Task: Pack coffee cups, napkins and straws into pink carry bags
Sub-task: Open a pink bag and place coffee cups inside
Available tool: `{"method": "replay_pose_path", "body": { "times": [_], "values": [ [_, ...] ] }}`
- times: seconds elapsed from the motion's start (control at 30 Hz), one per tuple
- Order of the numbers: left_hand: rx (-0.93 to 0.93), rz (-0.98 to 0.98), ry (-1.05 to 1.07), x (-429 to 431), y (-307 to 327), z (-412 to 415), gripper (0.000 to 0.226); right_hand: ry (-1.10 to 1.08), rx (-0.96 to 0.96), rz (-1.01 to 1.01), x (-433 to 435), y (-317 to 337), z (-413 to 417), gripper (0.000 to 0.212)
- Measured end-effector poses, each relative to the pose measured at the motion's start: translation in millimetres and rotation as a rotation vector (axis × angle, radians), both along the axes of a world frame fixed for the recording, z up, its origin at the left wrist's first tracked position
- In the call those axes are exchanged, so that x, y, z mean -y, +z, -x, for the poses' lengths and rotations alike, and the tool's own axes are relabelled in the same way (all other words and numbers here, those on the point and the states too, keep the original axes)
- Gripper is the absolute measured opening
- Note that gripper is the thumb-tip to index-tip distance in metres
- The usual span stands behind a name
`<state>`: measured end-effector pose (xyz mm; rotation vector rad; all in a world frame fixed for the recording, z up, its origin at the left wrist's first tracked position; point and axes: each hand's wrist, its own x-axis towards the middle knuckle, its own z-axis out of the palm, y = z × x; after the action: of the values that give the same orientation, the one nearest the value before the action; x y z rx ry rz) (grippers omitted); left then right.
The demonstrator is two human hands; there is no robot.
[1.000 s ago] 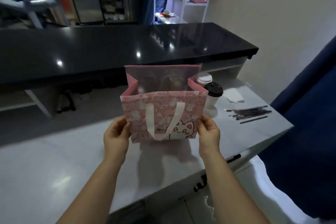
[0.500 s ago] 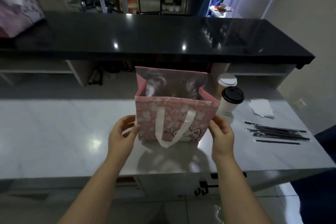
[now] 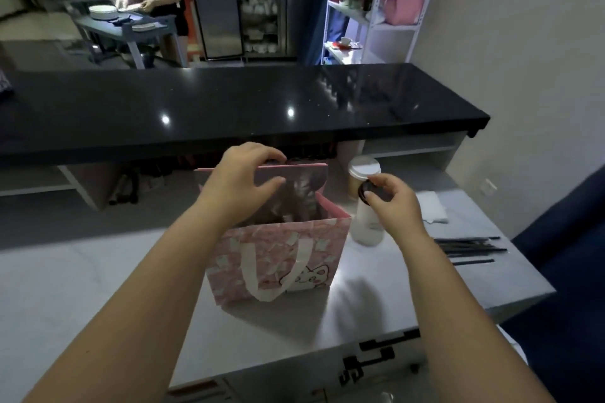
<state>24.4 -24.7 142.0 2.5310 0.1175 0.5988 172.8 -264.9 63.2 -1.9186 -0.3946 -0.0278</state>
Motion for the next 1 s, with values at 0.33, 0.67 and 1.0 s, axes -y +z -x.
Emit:
{"method": "replay_pose_path", "body": {
  "times": [0.33,0.67,1.0],
  "values": [
    [-0.2,-0.41,-0.055,86,-26,-108,0.037,-0.009,0.173,0.601,15,-38,-50,0.044],
    [-0.248,-0.425,0.081,97,-36,-139,0.035,0.153,0.27,0.868,8,-74,-104,0.077],
    [-0.139,-0.263,0.243,47,2,-88,0.044,0.29,0.464,0.492,-15,6,-83,0.07]
  ]
}}
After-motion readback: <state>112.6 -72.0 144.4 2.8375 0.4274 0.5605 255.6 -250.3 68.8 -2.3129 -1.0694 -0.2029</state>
